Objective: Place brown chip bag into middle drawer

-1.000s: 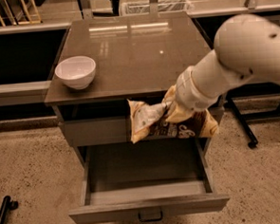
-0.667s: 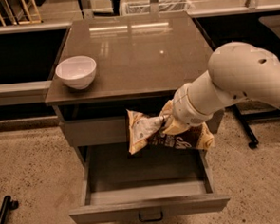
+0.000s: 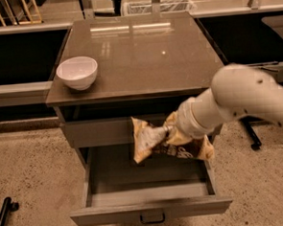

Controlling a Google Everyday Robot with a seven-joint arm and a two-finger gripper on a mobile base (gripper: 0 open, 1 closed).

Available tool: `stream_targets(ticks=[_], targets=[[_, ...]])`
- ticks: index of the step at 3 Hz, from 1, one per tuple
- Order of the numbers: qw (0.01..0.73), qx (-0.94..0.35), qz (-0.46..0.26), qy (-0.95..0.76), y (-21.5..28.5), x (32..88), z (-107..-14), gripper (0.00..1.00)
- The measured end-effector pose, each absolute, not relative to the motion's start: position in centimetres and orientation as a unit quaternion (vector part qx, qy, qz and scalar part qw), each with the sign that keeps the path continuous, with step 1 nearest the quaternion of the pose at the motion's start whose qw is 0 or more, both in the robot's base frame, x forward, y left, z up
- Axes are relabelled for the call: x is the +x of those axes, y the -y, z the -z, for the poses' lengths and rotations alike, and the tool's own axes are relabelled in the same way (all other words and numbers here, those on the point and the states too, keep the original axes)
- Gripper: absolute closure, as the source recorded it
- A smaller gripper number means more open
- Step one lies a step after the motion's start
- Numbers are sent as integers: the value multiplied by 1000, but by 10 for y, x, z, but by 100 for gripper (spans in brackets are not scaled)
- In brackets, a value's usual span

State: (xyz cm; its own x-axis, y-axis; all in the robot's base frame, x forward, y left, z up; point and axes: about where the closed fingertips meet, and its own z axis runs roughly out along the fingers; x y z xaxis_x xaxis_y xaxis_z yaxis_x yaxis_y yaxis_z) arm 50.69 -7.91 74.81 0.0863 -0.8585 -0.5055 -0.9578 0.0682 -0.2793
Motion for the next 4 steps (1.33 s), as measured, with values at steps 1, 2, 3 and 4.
stream_targets(ticks=[1, 2, 3, 4], targets=[[275, -686, -59, -671, 111, 495, -655, 100], [275, -686, -60, -671, 111, 495, -655, 100], [293, -692, -77, -655, 105, 500, -649, 100], [325, -706, -101, -621, 82, 513, -600, 100]])
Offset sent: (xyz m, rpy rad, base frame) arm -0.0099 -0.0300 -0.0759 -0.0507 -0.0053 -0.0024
